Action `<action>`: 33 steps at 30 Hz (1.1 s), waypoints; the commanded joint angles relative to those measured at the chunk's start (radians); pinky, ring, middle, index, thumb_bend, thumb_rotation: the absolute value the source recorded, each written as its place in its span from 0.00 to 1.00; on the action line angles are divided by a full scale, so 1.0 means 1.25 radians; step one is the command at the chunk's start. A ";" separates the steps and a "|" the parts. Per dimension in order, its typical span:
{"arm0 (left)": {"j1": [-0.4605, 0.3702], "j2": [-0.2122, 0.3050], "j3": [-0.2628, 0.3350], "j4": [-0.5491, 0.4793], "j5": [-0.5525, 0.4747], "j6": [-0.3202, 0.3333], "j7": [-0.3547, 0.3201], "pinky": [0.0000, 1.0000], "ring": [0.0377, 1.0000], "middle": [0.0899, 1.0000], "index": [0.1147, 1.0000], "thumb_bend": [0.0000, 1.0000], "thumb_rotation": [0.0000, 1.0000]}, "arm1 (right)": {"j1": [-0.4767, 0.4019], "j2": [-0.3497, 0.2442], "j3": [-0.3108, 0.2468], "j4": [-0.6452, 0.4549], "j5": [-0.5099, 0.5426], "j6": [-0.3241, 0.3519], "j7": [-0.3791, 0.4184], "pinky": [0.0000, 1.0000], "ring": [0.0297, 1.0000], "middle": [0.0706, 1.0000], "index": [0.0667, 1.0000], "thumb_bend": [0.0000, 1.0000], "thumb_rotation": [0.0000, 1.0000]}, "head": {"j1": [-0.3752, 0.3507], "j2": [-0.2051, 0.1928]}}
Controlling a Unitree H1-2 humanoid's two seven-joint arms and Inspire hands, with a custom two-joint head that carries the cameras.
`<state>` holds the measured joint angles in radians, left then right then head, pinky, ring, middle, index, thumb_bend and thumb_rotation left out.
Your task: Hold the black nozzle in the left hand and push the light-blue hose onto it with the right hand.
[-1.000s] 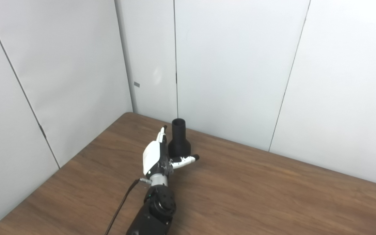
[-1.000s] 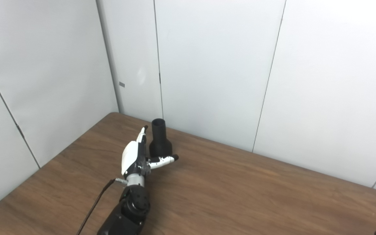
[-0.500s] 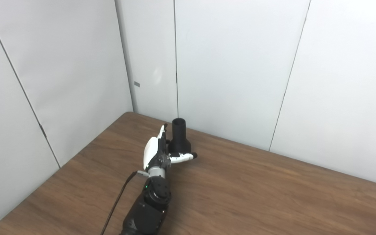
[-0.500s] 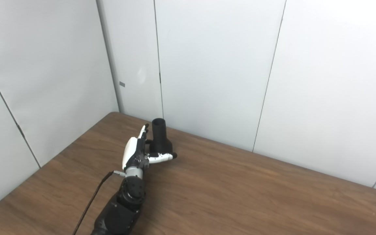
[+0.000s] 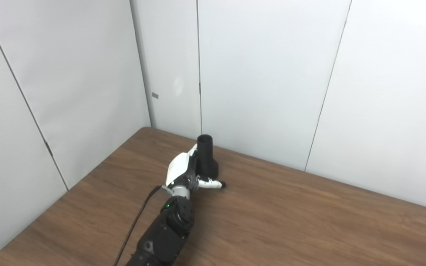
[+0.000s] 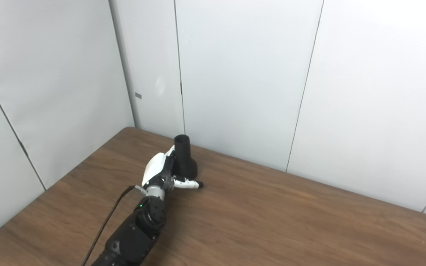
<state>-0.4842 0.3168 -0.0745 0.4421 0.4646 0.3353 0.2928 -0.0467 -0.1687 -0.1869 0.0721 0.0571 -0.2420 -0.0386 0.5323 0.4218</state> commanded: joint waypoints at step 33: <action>-0.001 0.010 -0.147 0.232 0.208 -0.095 0.272 0.79 0.61 0.59 0.56 0.98 0.00 | 0.045 -0.001 -0.006 -0.025 -0.001 0.006 -0.001 0.34 0.46 0.48 0.45 1.00 0.69 | -0.018 0.025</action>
<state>-0.5308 0.3434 -0.2388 0.6730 0.7057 0.2422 0.5844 -0.0184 -0.1702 -0.1903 0.0406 0.0542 -0.2288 -0.0395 0.5093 0.4525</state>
